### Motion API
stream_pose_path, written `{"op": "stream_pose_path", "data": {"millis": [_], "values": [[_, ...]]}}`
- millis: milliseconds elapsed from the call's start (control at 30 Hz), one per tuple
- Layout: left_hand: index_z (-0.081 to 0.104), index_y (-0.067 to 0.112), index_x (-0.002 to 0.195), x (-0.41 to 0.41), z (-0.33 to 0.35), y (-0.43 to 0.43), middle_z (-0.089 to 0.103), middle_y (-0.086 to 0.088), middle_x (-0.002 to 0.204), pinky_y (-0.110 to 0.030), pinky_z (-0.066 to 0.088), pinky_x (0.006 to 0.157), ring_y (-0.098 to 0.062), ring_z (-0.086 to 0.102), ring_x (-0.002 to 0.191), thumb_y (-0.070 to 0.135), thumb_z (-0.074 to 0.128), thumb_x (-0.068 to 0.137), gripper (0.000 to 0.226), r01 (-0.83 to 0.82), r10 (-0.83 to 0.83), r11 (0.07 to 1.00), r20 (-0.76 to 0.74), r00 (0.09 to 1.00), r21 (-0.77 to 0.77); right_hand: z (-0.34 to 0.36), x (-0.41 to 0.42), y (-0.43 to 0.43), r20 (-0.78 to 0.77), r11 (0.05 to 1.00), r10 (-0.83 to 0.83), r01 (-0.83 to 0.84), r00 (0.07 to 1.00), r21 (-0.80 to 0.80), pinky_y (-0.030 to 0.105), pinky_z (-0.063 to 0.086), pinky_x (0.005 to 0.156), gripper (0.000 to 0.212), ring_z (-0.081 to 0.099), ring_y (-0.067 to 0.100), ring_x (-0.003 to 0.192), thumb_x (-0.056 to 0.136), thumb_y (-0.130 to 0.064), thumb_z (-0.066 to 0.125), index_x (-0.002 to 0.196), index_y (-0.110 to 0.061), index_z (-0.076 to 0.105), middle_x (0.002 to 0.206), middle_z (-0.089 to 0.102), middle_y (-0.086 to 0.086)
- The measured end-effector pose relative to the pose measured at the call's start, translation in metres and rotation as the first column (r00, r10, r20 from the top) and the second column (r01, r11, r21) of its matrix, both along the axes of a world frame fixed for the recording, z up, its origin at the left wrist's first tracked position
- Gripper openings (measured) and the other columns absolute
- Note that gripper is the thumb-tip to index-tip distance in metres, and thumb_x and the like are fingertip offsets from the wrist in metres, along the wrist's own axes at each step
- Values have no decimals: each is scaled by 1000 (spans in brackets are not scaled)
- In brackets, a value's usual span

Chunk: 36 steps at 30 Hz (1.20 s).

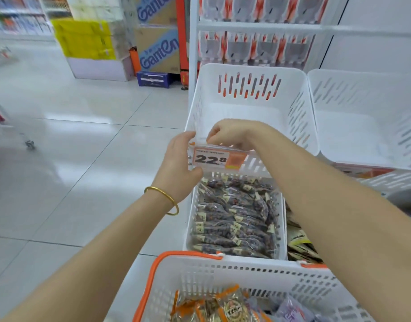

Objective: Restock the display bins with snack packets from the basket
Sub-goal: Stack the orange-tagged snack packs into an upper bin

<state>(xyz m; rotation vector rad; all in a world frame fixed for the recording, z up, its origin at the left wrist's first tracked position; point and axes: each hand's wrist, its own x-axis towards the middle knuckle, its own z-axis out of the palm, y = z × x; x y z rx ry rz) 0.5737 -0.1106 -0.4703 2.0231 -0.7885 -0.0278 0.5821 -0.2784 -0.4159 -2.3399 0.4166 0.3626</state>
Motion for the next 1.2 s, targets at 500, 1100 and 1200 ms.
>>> {"op": "stream_pose_path", "data": {"millis": [500, 1100, 1200], "values": [[31, 10, 139, -46, -7, 26, 27, -6, 141, -28, 39, 101, -4, 31, 116, -2, 51, 86, 58, -42, 43, 999, -38, 998, 23, 21, -92, 19, 640, 972, -132, 226, 757, -68, 22, 43, 94, 23, 55, 13, 109, 97, -11, 46, 115, -13, 59, 116, 60, -2], [40, 12, 135, -75, -76, -11, 29, -7, 142, -28, 38, 101, -22, 37, 125, 0, 53, 86, 52, 212, -204, 874, -67, 977, 438, -209, -182, -44, -169, 753, -246, 78, 954, -654, 44, 41, 92, 35, 36, 35, 125, 94, -31, 54, 128, -21, 51, 132, 42, 13], [42, 12, 134, -80, -79, -14, 30, -7, 142, -28, 35, 104, -22, 35, 129, 1, 53, 87, 50, 216, -212, 869, -61, 975, 446, -216, -185, -45, -90, 760, -247, 135, 965, -636, 45, 40, 96, 31, 37, 33, 125, 93, -26, 57, 123, -18, 56, 129, 45, 13]]}}
